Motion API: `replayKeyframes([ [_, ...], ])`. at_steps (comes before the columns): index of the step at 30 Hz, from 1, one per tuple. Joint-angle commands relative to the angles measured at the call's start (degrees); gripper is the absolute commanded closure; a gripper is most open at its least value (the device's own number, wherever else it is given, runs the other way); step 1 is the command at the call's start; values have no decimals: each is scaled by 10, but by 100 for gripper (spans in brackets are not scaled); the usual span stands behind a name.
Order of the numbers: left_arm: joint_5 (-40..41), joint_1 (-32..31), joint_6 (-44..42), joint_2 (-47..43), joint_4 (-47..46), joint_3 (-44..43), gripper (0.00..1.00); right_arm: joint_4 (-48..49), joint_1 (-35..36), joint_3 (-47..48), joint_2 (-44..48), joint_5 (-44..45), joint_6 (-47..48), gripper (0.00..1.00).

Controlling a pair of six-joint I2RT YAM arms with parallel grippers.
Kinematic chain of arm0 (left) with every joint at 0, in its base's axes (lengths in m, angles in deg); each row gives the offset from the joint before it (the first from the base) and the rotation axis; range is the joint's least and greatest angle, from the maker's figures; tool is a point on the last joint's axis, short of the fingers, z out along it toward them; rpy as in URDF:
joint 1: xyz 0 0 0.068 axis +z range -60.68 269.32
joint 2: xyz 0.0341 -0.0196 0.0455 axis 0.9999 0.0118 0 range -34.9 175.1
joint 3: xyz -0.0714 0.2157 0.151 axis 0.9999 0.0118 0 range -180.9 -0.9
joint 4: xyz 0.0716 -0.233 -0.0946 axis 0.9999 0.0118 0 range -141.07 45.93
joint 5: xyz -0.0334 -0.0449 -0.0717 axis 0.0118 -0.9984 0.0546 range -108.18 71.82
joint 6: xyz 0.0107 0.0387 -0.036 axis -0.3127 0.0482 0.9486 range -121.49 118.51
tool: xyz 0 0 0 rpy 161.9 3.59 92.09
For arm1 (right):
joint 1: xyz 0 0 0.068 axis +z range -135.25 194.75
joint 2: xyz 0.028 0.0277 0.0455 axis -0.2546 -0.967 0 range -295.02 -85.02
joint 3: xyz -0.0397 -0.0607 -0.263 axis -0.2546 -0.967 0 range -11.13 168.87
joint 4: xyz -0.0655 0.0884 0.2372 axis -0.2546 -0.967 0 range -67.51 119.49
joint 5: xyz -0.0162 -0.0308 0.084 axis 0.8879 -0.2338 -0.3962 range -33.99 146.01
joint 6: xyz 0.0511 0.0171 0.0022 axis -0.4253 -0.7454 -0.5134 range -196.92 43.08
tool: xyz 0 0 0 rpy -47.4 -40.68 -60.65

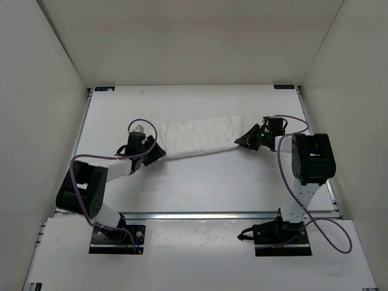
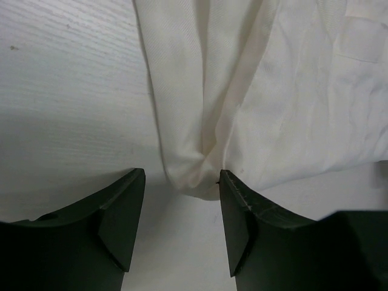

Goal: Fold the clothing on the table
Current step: Fold the skirt

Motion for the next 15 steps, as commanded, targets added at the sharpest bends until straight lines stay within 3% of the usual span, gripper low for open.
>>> replayKeyframes([
  [1, -3, -5, 14, 20, -32, -23, 38, -6, 3, -11, 35, 13, 22, 100],
  [3, -26, -6, 7, 44, -34, -48, 52, -28, -13, -15, 50, 18, 39, 100],
  [4, -42, -4, -3, 50, -28, -60, 69, -35, -15, -13, 61, 18, 55, 100],
  [7, -101, 3, -29, 103, 6, -127, 100, -109, -29, 8, 82, 13, 99, 100],
  [11, -174, 9, -67, 178, 48, -209, 100, -237, -27, 83, 97, 51, 186, 100],
  [15, -180, -5, -116, 255, 140, -333, 100, -367, -4, 194, 88, 141, 243, 100],
])
